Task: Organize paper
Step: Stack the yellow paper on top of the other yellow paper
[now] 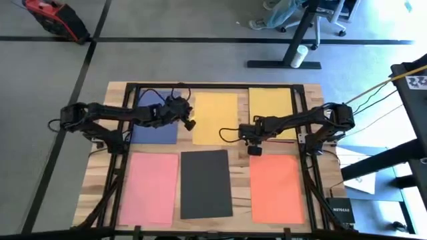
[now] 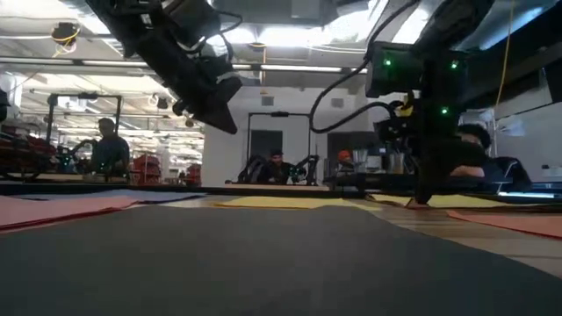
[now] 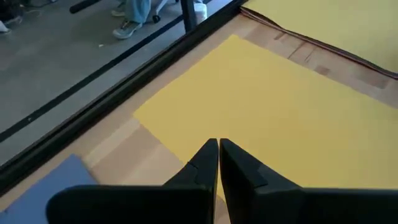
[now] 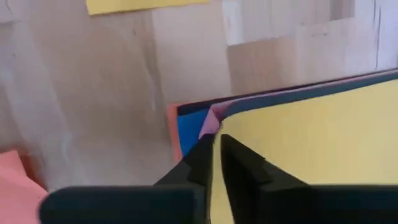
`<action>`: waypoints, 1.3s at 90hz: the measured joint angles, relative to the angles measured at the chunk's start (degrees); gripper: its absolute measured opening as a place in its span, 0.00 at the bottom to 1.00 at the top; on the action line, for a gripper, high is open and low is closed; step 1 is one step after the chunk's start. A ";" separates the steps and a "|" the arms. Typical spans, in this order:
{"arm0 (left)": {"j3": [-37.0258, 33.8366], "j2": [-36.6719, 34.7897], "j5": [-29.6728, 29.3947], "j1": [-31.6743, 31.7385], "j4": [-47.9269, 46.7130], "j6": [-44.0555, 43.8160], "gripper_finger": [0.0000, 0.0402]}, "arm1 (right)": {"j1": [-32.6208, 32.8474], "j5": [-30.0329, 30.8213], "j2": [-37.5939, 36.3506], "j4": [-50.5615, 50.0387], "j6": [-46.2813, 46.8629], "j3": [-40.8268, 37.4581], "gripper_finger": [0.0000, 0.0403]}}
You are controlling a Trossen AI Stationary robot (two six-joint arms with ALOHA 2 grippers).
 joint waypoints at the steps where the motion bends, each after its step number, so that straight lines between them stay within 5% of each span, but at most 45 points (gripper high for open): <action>1: 0.00 0.00 0.00 0.00 0.00 0.03 0.00 | 0.05 0.01 0.00 0.00 0.00 0.00 0.01; 69: 0.00 0.04 -0.02 -0.02 -0.67 0.27 0.00 | 0.12 -12.67 -0.81 -4.02 -1.68 4.84 0.01; 117: 0.00 0.04 -0.01 -0.04 -0.68 0.25 0.00 | 0.10 -11.00 -0.81 -2.48 4.22 4.28 0.40</action>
